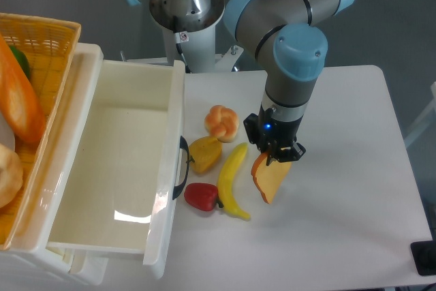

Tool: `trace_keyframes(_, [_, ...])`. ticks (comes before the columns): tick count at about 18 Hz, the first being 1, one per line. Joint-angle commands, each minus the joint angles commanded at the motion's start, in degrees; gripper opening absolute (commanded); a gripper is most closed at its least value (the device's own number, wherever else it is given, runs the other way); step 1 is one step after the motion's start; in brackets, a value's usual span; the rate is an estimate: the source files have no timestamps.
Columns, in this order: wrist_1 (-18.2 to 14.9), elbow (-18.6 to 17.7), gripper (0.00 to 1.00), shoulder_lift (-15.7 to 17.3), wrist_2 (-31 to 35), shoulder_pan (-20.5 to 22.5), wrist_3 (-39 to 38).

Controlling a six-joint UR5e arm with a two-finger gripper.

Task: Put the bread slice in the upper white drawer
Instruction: 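Lift the held bread slice upward with the gripper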

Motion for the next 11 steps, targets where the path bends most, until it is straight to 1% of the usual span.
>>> trace_keyframes(1, [0.0,-0.52,0.0,0.0,-0.17,0.09,0.0])
trace_keyframes(3, [-0.17,0.08,0.0,0.09,-0.09,0.09,0.0])
trace_keyframes(5, [-1.14,0.09,0.0,0.44,-0.17,0.17,-0.44])
trace_keyframes(6, [-1.66,0.17,0.0,0.61,-0.26,0.18,-0.53])
trace_keyframes(8, [-2.98,0.35,0.0,2.1,-0.35,1.05,-0.7])
trace_keyframes(10, [-4.74,1.14,0.0,2.55,-1.57,1.32,-1.31])
trace_keyframes(11, [-5.7,1.84,0.0,2.55,-2.36,1.41,-3.32])
